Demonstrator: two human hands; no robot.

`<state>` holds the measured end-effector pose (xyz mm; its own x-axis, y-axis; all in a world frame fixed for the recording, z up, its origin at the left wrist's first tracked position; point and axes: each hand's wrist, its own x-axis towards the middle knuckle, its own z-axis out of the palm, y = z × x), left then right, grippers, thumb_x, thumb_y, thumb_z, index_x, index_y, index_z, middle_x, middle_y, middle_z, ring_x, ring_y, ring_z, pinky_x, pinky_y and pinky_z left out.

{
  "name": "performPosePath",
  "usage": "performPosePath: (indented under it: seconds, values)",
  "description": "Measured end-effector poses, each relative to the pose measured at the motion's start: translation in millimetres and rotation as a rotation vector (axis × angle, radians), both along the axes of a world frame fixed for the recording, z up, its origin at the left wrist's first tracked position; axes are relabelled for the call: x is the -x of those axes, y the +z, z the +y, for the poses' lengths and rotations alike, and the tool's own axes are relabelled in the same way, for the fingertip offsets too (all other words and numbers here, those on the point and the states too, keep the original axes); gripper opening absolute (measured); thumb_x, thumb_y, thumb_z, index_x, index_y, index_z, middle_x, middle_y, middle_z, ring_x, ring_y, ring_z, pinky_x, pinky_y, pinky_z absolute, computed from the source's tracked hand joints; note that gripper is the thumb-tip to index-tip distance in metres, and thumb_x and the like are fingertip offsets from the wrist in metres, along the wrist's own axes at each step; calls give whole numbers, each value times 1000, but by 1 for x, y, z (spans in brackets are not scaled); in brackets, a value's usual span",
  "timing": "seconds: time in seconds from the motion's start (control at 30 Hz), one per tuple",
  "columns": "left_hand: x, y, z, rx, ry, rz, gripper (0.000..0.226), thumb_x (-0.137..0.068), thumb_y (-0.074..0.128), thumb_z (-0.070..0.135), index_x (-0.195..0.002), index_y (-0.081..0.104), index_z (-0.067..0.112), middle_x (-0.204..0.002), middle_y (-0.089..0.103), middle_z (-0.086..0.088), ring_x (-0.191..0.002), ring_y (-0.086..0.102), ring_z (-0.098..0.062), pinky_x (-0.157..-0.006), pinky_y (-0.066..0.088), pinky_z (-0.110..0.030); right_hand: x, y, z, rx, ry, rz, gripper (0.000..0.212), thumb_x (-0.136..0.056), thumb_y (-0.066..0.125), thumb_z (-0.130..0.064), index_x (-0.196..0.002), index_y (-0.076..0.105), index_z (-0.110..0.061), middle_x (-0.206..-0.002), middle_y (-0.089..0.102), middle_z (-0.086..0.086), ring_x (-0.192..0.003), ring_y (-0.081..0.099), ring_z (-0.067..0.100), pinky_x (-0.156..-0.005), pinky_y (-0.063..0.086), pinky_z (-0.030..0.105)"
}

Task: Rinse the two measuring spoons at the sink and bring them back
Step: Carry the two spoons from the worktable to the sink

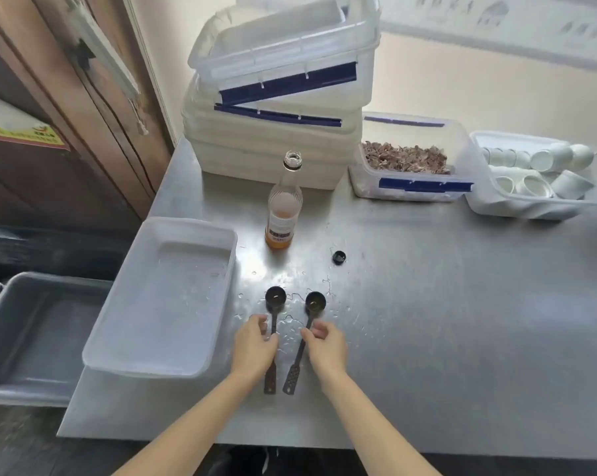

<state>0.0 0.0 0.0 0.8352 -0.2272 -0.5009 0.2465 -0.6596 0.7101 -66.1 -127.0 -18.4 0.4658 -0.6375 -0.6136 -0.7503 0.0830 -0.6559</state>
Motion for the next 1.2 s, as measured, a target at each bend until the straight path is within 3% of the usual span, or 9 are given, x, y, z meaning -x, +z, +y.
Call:
performPosePath:
  seconds: [0.2,0.3,0.4,0.57,0.63,0.77,0.97,1.2]
  values:
    - [-5,-4,-10,-66,89,49,21,-79,73,14,-98,67,19,-80,66,10,-82,69,-17,-85,57,-37,-4,-9,-5,56,-32,3,32,-89,80,-22,-119,73,-14,-96,76,-2,-96,71,18,-87,49,26]
    - [-2,-3,-15,-77,89,76,22,-78,74,11,-85,64,29,-80,68,9,-83,70,-17,-86,56,-36,-2,-13,-9,33,-51,-16,31,-87,83,-24,-116,75,-16,-93,78,-4,-93,73,13,-88,51,26]
    - [1,-7,-16,-50,127,123,18,-80,73,8,-90,71,23,-84,72,7,-87,71,-15,-88,55,-34,1,-14,-13,-45,-72,-46,28,-86,83,-20,-113,76,-18,-89,81,-4,-89,77,13,-91,60,33]
    - [12,-7,-14,22,159,132,20,-85,70,3,-104,73,12,-91,74,1,-92,69,-12,-86,52,-24,8,-14,-25,-151,-36,-100,22,-91,78,-10,-113,76,-14,-87,81,-1,-72,76,0,-64,57,12]
    - [17,-3,-12,68,202,137,20,-87,69,2,-103,74,12,-90,72,6,-94,69,-10,-86,54,-26,9,-8,-30,-172,-1,-114,21,-92,76,-10,-113,76,-14,-91,81,0,-80,76,3,-68,58,14]
    - [25,9,-7,152,295,155,21,-88,69,4,-105,75,15,-97,76,3,-97,72,-13,-92,58,-40,9,11,-38,-254,40,-171,21,-96,72,-8,-116,76,-13,-105,80,9,-102,77,21,-94,62,34]
    - [37,39,8,292,452,120,23,-89,70,9,-106,75,23,-101,78,4,-96,73,-13,-91,59,-42,3,51,-41,-359,203,-279,20,-99,68,-5,-115,77,-13,-105,82,4,-101,79,18,-90,64,30]
    - [69,82,48,419,647,16,28,-88,72,10,-95,73,38,-96,78,15,-97,72,-3,-78,59,-19,1,92,-13,-316,463,-362,22,-97,72,-12,-104,77,-32,-99,83,-1,-96,79,14,-87,63,29]
